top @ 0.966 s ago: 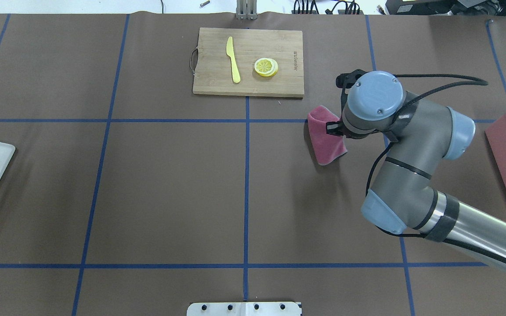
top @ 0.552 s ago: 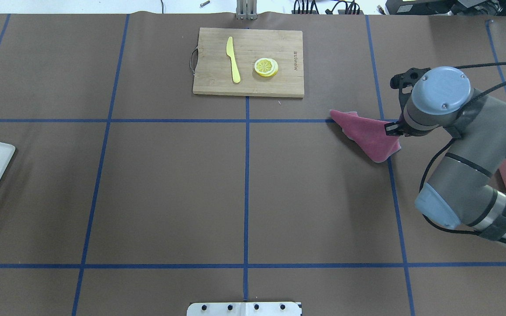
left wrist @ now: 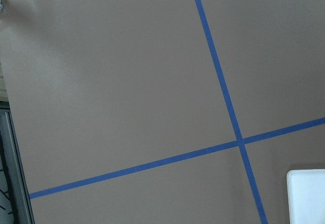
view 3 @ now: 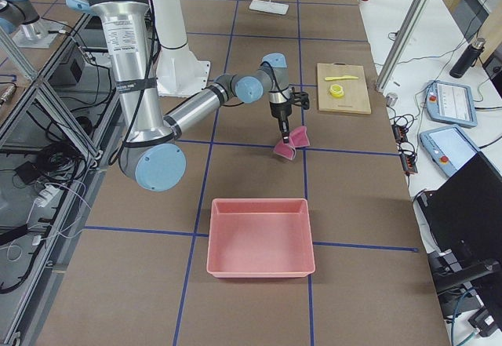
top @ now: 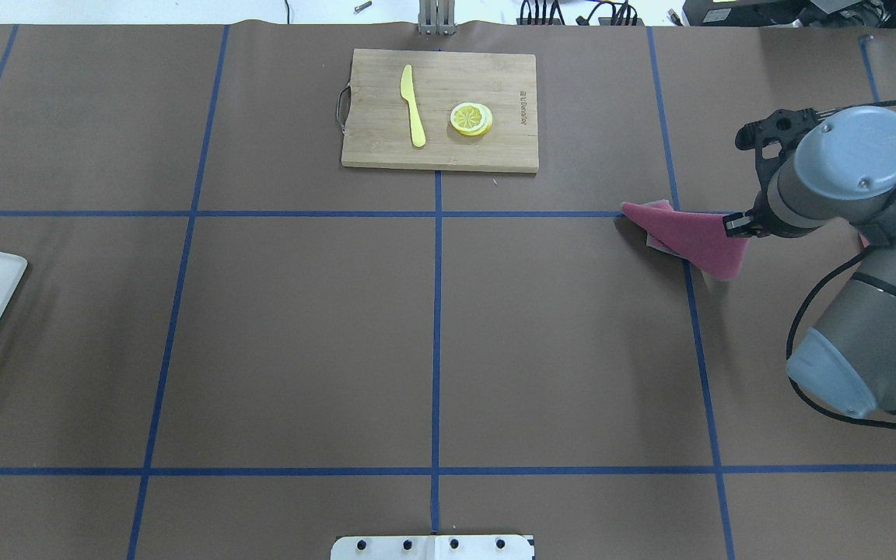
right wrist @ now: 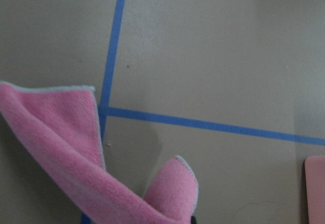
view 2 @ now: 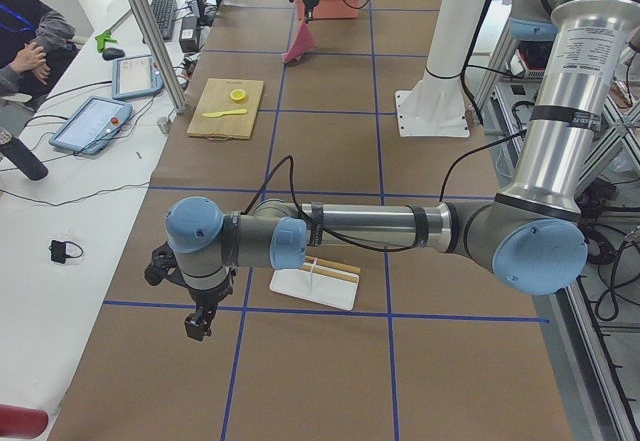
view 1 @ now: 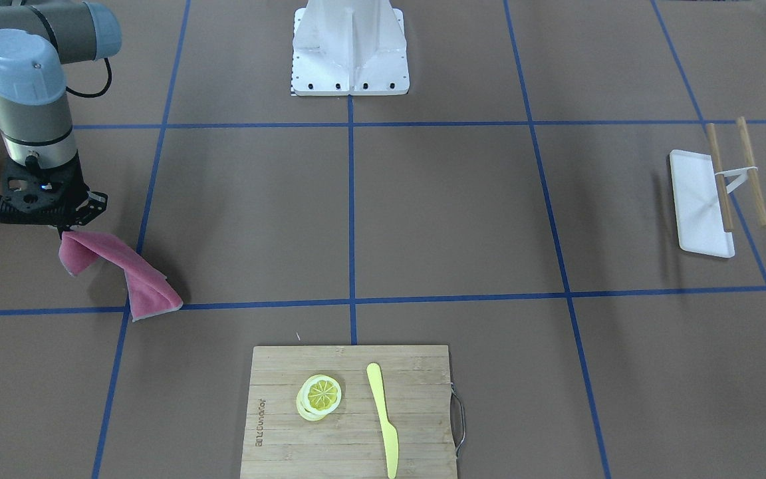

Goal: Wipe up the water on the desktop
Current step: 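Carry the towel to the pink bin and release it with the right gripper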

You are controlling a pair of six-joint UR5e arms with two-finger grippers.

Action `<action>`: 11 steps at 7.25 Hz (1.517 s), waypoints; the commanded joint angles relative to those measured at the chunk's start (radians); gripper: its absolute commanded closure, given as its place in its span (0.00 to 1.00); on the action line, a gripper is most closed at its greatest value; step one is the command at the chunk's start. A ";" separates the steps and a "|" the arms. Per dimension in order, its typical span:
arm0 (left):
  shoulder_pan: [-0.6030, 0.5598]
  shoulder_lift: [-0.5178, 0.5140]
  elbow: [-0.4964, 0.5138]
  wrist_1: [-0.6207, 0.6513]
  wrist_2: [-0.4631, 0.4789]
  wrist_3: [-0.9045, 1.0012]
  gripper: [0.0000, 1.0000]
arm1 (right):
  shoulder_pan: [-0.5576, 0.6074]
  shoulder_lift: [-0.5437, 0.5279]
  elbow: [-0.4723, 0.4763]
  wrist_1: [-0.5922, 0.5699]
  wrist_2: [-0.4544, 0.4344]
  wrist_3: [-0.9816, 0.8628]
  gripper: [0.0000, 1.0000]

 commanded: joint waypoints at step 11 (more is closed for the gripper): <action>0.002 0.008 -0.006 0.001 0.000 -0.002 0.02 | 0.786 -0.293 0.366 -0.649 0.401 -1.156 1.00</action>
